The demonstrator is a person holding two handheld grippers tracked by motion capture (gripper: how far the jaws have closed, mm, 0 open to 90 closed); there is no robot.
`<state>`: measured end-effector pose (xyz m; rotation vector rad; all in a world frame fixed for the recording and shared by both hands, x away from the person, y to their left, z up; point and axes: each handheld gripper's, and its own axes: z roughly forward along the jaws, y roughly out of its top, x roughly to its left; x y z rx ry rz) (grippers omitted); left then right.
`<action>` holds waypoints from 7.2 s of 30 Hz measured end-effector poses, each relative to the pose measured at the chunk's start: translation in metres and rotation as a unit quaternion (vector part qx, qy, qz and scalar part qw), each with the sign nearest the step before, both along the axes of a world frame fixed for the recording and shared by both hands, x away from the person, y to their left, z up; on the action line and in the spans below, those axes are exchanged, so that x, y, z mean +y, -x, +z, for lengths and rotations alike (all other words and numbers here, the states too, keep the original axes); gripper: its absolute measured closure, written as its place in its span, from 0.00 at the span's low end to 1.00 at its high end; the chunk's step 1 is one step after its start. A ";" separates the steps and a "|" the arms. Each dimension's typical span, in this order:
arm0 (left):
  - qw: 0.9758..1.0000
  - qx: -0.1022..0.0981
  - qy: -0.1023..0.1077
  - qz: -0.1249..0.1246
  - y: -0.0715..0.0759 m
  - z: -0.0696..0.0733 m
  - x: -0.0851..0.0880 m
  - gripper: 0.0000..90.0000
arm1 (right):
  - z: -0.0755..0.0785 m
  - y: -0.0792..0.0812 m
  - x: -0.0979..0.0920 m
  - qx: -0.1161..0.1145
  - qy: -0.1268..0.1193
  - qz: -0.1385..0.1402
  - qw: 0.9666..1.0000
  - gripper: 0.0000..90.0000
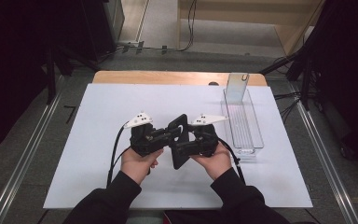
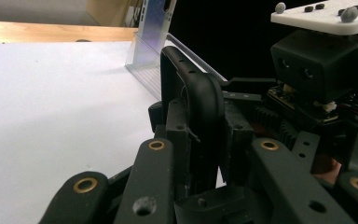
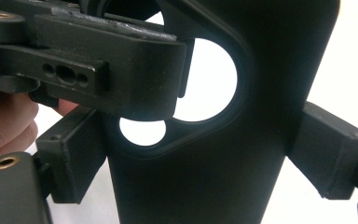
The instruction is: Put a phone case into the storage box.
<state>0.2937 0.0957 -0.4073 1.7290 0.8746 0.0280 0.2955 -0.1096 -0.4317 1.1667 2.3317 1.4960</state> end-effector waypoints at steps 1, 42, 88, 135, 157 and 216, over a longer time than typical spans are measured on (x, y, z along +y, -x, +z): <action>1.000 0.000 0.001 0.001 0.000 0.000 0.000 0.86 | 0.000 0.000 0.000 0.000 0.002 -0.001 1.000 0.12; 0.981 0.080 -0.115 -0.133 -0.002 -0.005 0.022 0.37 | 0.006 -0.020 -0.044 -0.015 0.031 0.024 0.999 0.13; 0.975 0.074 -0.171 -0.119 0.016 -0.041 0.092 0.37 | 0.065 -0.009 -0.110 -0.025 0.027 0.025 0.999 0.13; 0.983 0.074 -0.160 -0.047 0.017 -0.046 0.119 0.37 | 0.053 -0.087 -0.186 -0.013 0.045 -0.263 0.964 0.13; 0.984 0.071 -0.156 -0.052 0.018 -0.045 0.118 0.37 | 0.008 -0.153 -0.176 0.004 0.071 -0.323 0.944 0.12; 0.983 0.082 -0.155 -0.052 0.014 -0.044 0.117 0.37 | 0.004 -0.140 -0.166 0.049 0.069 -0.266 0.960 0.01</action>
